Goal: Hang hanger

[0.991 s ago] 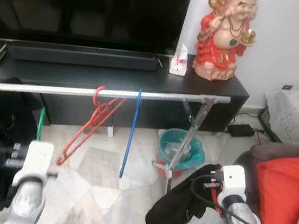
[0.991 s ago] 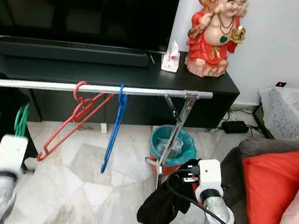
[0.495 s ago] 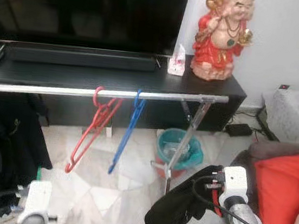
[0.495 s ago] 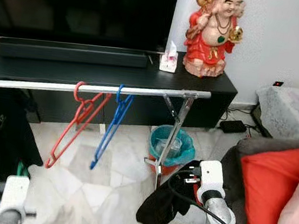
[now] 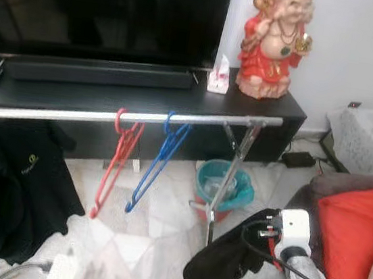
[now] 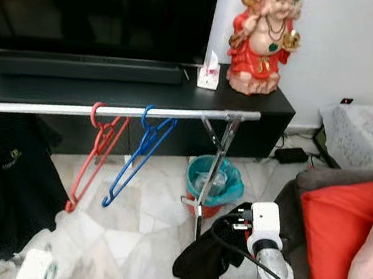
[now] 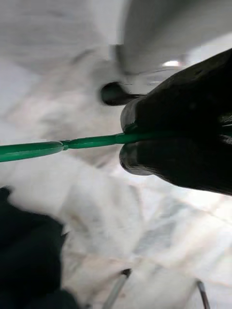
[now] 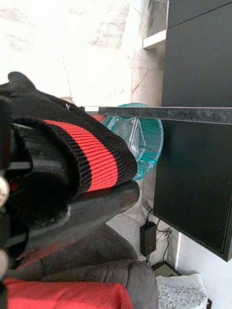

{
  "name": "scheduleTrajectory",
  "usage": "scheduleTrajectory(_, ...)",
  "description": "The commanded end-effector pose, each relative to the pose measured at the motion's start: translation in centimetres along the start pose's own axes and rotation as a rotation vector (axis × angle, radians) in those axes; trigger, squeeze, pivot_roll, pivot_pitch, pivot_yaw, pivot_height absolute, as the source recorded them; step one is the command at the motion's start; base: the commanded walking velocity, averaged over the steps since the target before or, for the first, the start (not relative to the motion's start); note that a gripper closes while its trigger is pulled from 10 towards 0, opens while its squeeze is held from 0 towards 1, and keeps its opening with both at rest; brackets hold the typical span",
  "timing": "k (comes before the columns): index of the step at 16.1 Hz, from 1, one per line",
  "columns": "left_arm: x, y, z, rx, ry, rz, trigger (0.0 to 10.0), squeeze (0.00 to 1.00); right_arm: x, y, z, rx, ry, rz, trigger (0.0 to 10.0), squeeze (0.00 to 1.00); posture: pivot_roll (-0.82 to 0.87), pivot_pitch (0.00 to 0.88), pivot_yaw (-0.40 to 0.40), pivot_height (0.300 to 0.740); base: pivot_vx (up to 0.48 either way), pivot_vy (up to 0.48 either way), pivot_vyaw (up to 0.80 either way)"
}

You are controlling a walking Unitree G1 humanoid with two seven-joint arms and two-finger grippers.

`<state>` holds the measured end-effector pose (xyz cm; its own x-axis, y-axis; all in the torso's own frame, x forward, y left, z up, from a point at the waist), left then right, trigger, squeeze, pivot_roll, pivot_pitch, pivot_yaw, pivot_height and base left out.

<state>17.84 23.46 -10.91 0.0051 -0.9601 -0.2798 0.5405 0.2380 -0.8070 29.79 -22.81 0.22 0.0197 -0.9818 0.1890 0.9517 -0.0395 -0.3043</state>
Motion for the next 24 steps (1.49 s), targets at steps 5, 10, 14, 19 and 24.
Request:
scheduleTrajectory(5,0.6,0.2,0.7,0.012,-0.032,-0.019,10.0,0.00,0.0,0.2,0.3,0.011,0.006,-0.017,10.0,0.00,0.08,0.000,-0.023,0.740,0.000,0.000,0.00)
scheduleTrajectory(10,0.1,0.1,0.0,-0.010,-0.025,-0.009,10.0,0.00,-0.3,0.3,0.5,0.016,0.012,-0.016,10.0,0.00,0.06,0.000,-0.017,0.740,0.000,0.000,0.00)
scheduleTrajectory(14,0.4,0.0,-0.6,-0.025,-0.012,-0.021,10.0,0.00,0.0,0.4,0.5,0.014,0.004,-0.016,10.0,0.00,0.06,0.000,-0.020,0.740,0.000,0.000,0.00)
scheduleTrajectory(19,0.1,-0.1,-1.4,-0.049,-0.009,-0.024,10.0,0.00,-0.3,0.5,0.7,0.018,0.006,-0.008,10.0,0.00,0.07,0.000,-0.023,0.740,0.000,0.000,0.00)
scheduleTrajectory(24,0.0,-0.2,-2.1,-0.069,-0.001,-0.030,10.0,0.00,-0.2,0.6,0.8,0.018,0.007,-0.012,10.0,0.00,0.07,0.000,-0.028,0.740,0.000,0.000,0.00)
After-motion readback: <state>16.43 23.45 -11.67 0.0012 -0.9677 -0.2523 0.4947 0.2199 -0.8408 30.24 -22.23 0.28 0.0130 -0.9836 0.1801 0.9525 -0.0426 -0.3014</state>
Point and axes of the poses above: a point about 5 cm out from each wrist's last joint towards the gripper, its own y axis pointing out of the wrist towards the gripper, its own z axis along the axis of the wrist's last joint, x = y × z, the point moved 3 cm from there along y, pointing out of the wrist towards the gripper
